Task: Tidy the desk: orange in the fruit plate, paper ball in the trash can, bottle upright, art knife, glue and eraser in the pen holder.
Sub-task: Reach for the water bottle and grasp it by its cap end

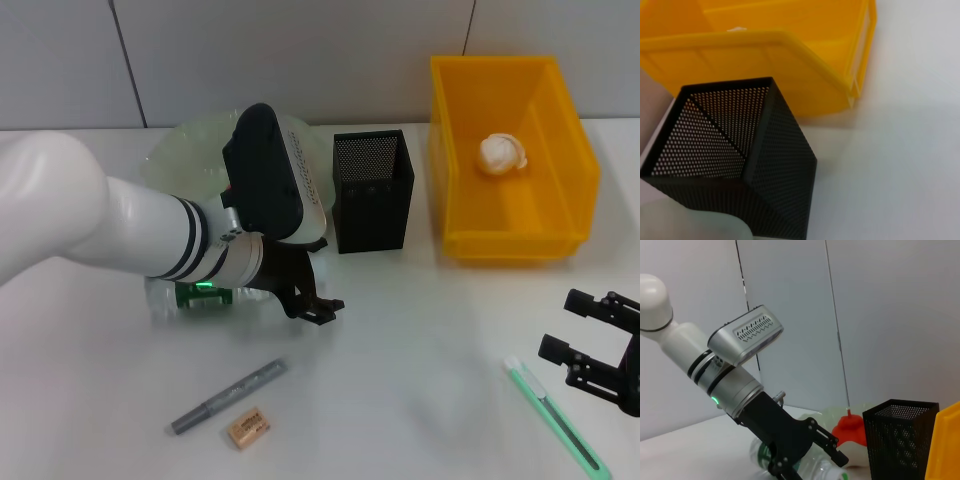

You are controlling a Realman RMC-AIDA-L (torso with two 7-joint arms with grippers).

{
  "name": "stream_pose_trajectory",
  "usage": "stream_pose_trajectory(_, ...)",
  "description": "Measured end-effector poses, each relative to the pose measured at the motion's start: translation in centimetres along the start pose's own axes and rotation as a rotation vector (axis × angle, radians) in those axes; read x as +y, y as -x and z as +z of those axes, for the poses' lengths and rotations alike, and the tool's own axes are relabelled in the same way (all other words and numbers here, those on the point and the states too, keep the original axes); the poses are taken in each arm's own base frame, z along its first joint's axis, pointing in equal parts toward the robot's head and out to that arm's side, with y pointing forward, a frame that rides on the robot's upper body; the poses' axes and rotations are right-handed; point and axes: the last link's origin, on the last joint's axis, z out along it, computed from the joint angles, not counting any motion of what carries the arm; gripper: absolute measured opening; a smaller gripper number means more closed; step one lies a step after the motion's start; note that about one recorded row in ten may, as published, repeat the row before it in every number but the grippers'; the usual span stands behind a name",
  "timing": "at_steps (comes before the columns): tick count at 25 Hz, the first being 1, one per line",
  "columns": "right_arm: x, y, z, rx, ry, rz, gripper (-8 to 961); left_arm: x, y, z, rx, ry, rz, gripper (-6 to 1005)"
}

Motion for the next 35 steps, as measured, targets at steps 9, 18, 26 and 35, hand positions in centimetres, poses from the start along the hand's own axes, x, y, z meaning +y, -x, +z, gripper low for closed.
stream_pose_trajectory(9,0.1,-0.1,-0.1,0.001,-0.002,0.004,695,0.6,0.2,0.1,-0.004,0.014,0.002,814)
stream_pose_trajectory(18,0.2,-0.2,-0.2,-0.002,-0.004,0.006,694,0.4,0.2,-0.5,0.006,-0.006,0.015,813)
stream_pose_trajectory(26,0.1,-0.1,-0.2,-0.004,-0.006,0.004,695,0.6,1.1,-1.0,-0.049,-0.015,0.049,813)
stream_pose_trajectory(35,-0.1,0.1,0.2,-0.006,-0.006,-0.002,694,0.8,1.3,-1.0,-0.057,-0.004,0.058,813)
